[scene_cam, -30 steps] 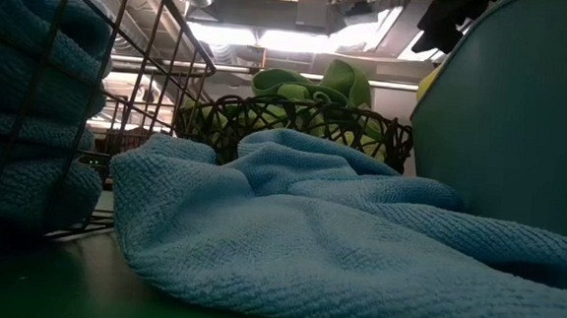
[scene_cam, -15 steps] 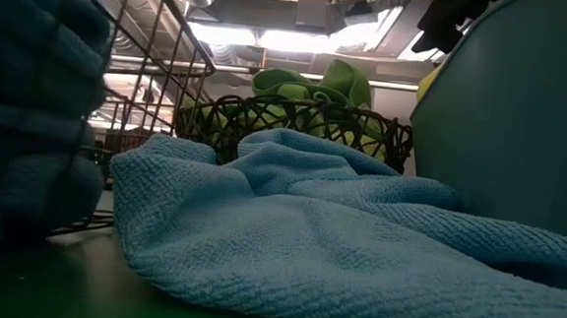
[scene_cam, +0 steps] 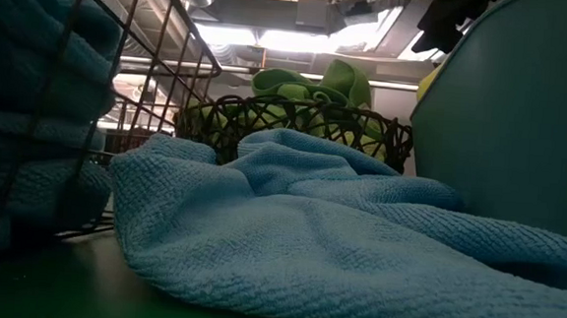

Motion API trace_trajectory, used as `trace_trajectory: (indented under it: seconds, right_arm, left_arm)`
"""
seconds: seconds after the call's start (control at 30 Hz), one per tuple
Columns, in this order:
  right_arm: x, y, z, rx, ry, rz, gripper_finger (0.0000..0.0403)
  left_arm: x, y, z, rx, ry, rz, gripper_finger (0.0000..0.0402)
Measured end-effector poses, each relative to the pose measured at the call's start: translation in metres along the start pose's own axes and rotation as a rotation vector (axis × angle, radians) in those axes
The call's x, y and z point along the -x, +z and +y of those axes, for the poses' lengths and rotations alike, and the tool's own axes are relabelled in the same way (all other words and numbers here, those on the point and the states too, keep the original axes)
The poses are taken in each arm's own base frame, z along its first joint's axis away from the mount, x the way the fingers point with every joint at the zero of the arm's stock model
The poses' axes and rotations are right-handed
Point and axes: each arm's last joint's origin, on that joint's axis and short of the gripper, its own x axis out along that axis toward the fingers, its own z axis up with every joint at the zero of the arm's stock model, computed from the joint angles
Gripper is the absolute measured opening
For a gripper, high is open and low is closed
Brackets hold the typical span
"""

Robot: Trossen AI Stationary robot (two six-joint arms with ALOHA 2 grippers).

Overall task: Sort microfiber towel by color & place in baskets
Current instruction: Put the yellow microfiber cloth into the blue bin

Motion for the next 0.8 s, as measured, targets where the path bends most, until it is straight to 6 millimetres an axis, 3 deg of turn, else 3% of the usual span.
trace_trajectory:
  seconds: [0.23,0.53,0.67,0.8]
  right_arm:
    - [0.0,0.0,0.0,0.0,0.0,0.0,0.0202]
    - [0.0,0.0,0.0,0.0,0.0,0.0,0.0202]
    - [0.0,0.0,0.0,0.0,0.0,-0.001,0.0202]
    - [0.0,0.0,0.0,0.001,0.0,-0.001,0.0202]
  left_arm:
    - [0.015,0.001,-0.005,0.046,-0.007,-0.011,0.0002]
    - [0.061,-0.006,-0.002,0.101,0.128,-0.039,0.0001]
    - [0.094,-0.009,0.0,0.132,0.191,-0.15,0.0]
    - [0.127,-0.006,-0.002,0.147,0.196,-0.42,0.0]
